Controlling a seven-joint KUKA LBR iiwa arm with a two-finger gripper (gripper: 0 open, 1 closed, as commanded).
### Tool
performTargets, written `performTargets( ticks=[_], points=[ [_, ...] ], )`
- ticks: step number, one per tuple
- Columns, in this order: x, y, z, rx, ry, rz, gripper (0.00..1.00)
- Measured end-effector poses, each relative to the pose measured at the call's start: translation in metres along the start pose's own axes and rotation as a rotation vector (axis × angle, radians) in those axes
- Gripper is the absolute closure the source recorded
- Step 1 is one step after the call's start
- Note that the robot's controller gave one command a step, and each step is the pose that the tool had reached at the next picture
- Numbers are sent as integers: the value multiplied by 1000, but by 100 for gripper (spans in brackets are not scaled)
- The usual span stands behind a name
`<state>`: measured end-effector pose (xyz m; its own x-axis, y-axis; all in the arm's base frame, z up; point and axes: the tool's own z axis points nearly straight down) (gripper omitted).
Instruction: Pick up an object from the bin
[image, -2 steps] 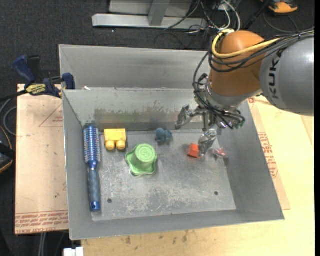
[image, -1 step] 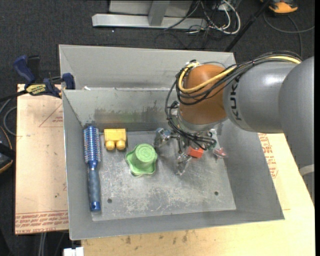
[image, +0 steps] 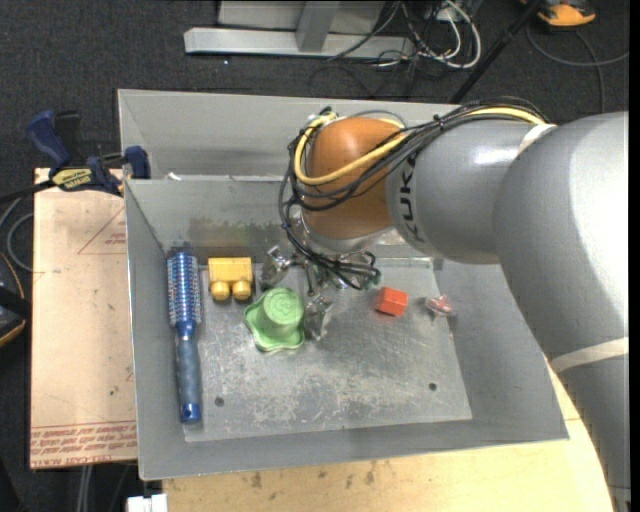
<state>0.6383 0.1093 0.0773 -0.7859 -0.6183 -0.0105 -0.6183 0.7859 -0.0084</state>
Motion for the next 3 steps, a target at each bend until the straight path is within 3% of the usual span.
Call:
performTargets(
  ticks=[1,2,3],
  points=[
    [0,-1,-2,-2,-4,5,100],
    [-18,101,-47,-2,12,122,100],
    [-18,101,-45,-8,8,128,0]
  ],
)
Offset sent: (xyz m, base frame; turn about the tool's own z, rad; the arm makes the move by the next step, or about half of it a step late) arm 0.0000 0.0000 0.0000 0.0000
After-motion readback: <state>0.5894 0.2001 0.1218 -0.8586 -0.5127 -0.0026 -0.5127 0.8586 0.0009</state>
